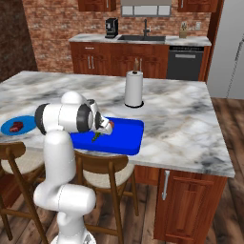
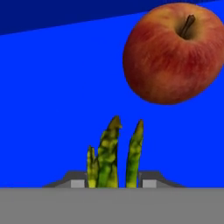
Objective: Create a steak meal by picking up the steak and asparagus from the tray and placing them on the plate. Leave the apple on the tray.
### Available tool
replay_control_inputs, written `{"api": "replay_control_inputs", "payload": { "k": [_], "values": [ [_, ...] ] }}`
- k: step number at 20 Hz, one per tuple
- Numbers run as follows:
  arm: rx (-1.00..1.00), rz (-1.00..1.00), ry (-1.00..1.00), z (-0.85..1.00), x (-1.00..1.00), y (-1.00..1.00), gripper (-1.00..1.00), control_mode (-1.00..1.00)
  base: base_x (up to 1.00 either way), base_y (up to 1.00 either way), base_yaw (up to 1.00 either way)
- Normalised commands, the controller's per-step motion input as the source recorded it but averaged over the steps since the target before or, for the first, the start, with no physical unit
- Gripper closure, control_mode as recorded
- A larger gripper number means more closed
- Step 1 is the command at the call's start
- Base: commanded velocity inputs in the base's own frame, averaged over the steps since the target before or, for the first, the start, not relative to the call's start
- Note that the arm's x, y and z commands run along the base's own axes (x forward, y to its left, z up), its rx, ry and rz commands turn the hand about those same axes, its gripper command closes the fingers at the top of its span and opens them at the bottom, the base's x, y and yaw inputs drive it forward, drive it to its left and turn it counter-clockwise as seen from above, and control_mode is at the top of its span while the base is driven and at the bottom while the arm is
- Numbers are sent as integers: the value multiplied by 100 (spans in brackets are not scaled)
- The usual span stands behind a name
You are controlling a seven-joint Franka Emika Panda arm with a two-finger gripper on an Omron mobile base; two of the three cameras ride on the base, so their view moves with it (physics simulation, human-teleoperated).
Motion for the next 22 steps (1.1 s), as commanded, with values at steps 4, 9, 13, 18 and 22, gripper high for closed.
{"api": "replay_control_inputs", "payload": {
  "k": [4, 9, 13, 18, 22],
  "values": [
    [0, 0, -6, 27, -21, 5, 100, -100, 0, 0, 0],
    [3, 0, -5, 89, -37, 7, 100, -100, 0, 0, 0],
    [14, 0, 0, 92, -41, 21, 100, -100, 0, 0, 0],
    [19, 0, 6, 79, -27, 39, 100, -100, 0, 0, 0],
    [15, 0, 11, 66, -15, 65, 100, -100, 0, 0, 0]
  ]
}}
